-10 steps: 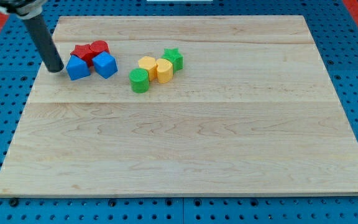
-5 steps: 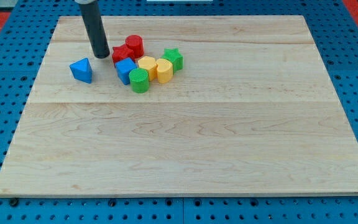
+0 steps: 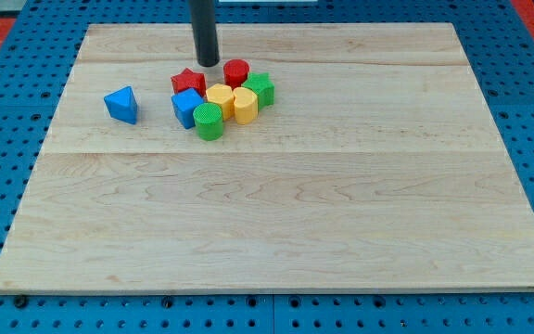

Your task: Push the red blocks to the left of the green star

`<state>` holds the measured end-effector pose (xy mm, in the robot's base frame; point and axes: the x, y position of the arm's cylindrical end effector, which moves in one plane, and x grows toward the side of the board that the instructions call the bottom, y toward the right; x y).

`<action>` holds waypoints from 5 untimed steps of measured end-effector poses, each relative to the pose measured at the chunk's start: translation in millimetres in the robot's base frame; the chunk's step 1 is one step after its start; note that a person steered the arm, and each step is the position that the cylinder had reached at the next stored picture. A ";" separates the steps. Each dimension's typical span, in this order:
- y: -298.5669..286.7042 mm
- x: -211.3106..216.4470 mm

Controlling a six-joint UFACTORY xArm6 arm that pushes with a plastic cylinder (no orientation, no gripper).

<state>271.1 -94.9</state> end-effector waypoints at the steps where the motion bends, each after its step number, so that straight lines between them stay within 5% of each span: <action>1: 27.0 1.3; 3: 27.3 33.9; 4: -30.9 1.2; 5: -77.2 34.1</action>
<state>305.2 -172.1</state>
